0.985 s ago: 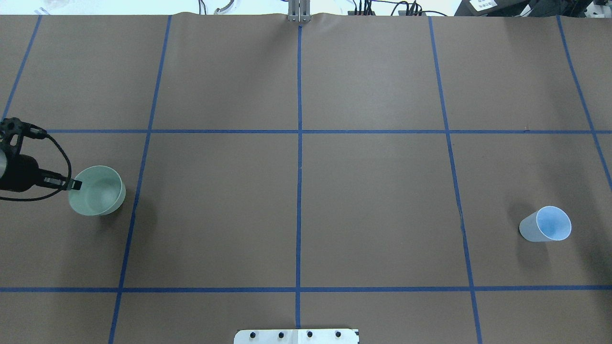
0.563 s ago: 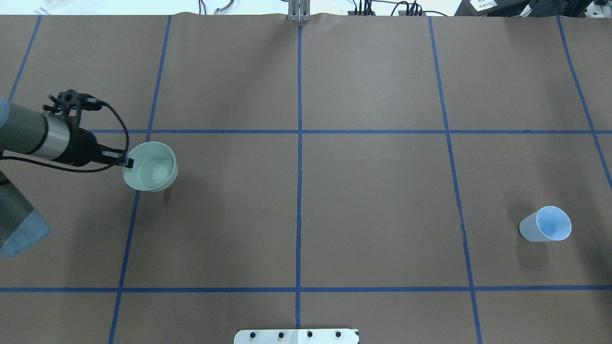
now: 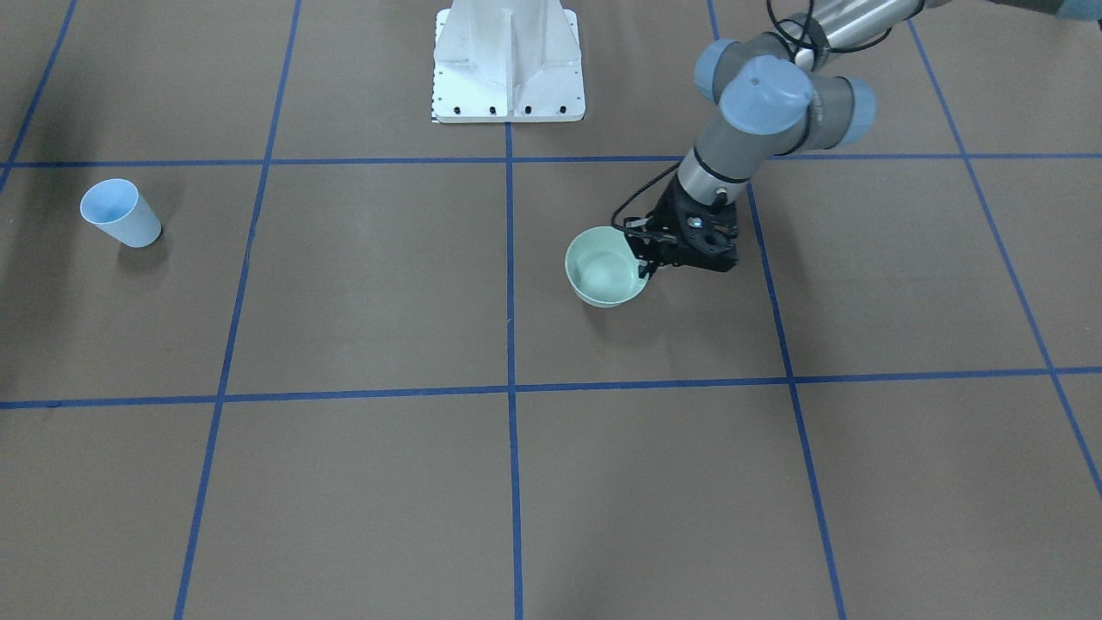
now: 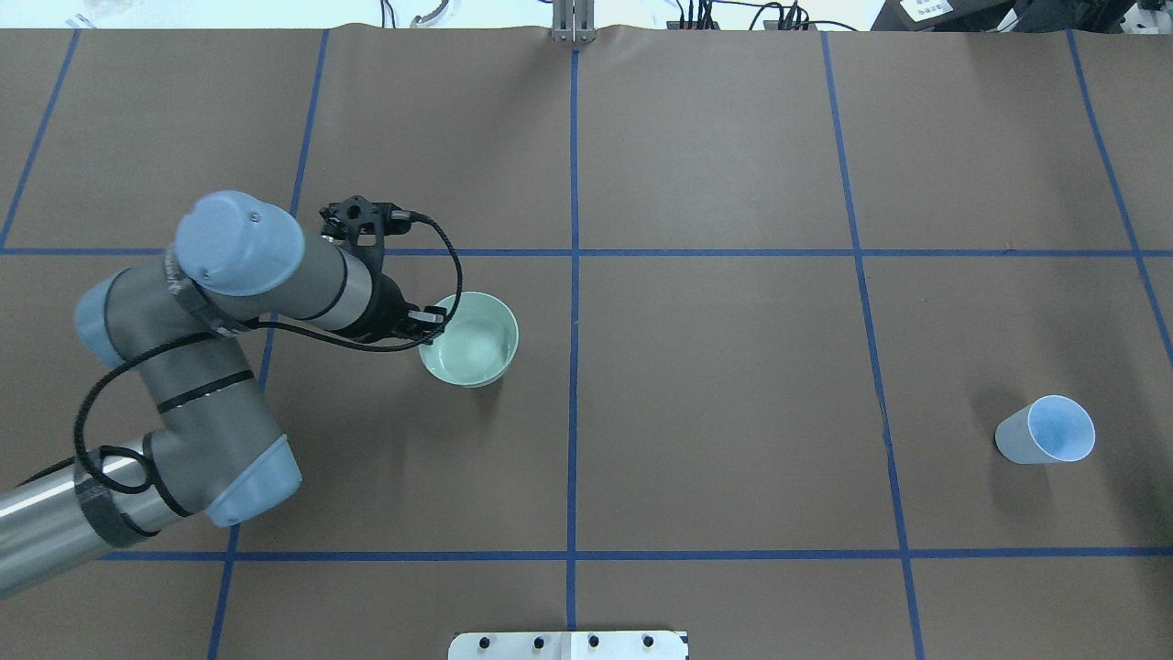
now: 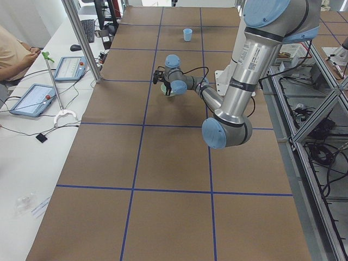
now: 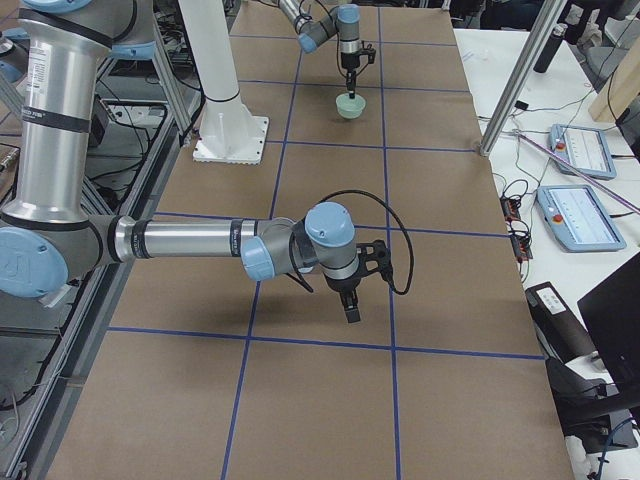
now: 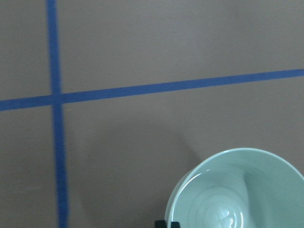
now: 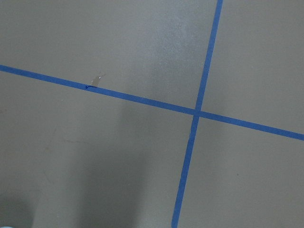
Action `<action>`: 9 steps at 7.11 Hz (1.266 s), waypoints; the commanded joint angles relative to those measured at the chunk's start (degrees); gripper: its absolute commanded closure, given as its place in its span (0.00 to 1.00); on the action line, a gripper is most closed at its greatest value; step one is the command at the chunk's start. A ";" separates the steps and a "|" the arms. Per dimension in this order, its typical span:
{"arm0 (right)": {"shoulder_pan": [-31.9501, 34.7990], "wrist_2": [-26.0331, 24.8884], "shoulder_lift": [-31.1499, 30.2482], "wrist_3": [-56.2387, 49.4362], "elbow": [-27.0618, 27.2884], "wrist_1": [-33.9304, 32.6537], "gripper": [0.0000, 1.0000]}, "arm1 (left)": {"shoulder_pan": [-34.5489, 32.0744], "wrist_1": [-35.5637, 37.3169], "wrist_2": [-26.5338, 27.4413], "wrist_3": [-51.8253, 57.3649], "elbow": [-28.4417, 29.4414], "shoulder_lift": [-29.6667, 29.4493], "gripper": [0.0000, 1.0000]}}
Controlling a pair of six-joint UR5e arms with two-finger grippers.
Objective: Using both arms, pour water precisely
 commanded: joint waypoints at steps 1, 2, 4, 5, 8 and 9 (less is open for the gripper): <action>0.00 0.00 0.00 0.06 0.00 -0.05 0.00 | 3.04 1.15 2.20 -3.58 7.80 -9.56 1.00; 0.00 0.09 0.00 0.06 0.00 -0.05 0.00 | 3.83 1.15 3.60 -3.68 10.37 -11.78 1.00; 0.00 0.09 -0.09 0.06 0.00 -0.05 0.00 | 3.84 1.15 3.61 -3.59 10.92 -12.15 0.36; 0.00 0.09 -0.09 0.06 0.00 -0.05 0.00 | 3.84 1.06 3.87 -3.51 10.83 -12.06 0.00; -0.26 0.78 0.35 3.72 0.52 0.04 0.00 | 1.14 13.45 2.91 -2.72 0.00 -11.62 0.00; -1.92 1.57 0.44 8.98 1.40 2.74 0.00 | 0.86 22.76 2.04 1.46 -7.29 -10.75 0.00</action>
